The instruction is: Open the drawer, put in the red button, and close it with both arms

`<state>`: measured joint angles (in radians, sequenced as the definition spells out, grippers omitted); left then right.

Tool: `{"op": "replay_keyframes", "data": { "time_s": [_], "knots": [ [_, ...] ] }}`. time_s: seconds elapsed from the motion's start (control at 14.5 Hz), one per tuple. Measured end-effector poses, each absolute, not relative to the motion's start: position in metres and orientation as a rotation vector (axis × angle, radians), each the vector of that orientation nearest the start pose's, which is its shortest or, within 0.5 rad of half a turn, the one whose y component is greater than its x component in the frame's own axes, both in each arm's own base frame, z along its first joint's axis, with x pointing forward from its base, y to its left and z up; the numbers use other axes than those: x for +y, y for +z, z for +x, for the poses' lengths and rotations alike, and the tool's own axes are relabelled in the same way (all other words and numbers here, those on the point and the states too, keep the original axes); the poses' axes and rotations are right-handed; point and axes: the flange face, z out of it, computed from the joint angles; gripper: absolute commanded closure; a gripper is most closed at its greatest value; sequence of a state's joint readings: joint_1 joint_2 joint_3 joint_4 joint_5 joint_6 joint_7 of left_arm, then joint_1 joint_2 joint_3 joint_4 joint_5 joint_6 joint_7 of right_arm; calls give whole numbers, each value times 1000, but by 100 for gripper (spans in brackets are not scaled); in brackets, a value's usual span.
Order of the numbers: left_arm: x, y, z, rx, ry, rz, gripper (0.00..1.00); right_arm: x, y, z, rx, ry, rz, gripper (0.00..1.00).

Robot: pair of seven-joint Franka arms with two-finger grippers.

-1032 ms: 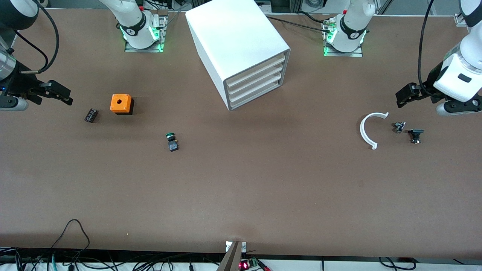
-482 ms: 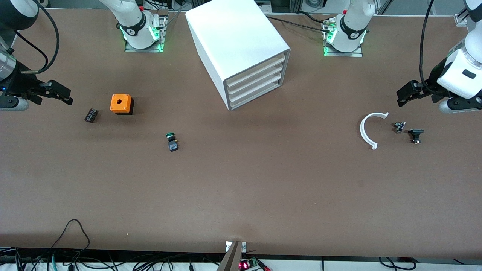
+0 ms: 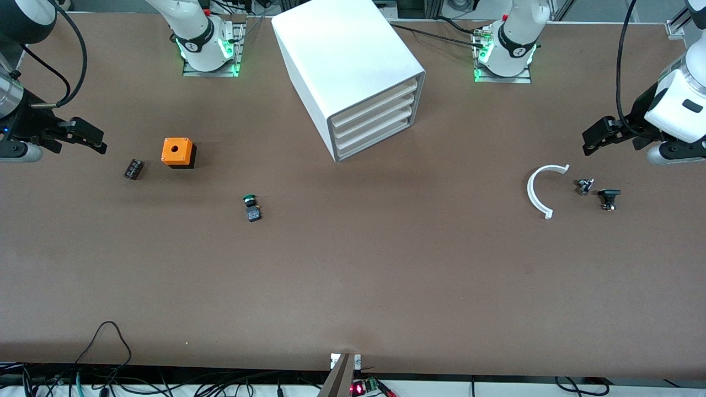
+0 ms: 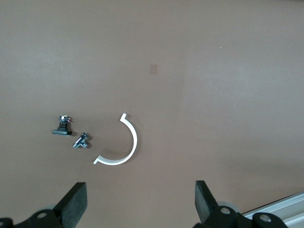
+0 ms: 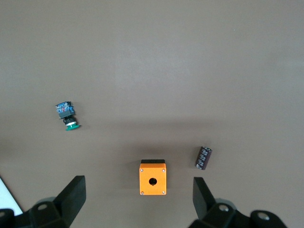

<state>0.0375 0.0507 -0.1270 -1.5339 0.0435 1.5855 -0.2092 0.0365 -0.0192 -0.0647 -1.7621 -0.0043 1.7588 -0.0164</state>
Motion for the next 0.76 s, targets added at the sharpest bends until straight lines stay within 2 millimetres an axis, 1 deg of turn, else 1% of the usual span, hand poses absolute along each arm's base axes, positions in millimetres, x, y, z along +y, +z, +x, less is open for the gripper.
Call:
{"op": "replay_keyframes", "data": {
  "time_s": [0.07,0.21,0.34,0.55,0.76],
  "knots": [
    [-45,615,570,-177,-12,-3101,0,-16,560,558,17,-25,-3145,0],
    [-45,616,570,-107,-13,-3104,0,-16,560,558,17,-25,-3145,0],
    [-40,616,570,-48,-11,-3105,0,-16,560,558,17,-25,-3145,0],
    [-28,616,571,-42,-9,-3105,0,-16,560,558,17,-25,-3145,0],
    [-27,616,571,-41,-9,-3105,0,-16,561,558,17,-25,-3145,0]
  ]
}}
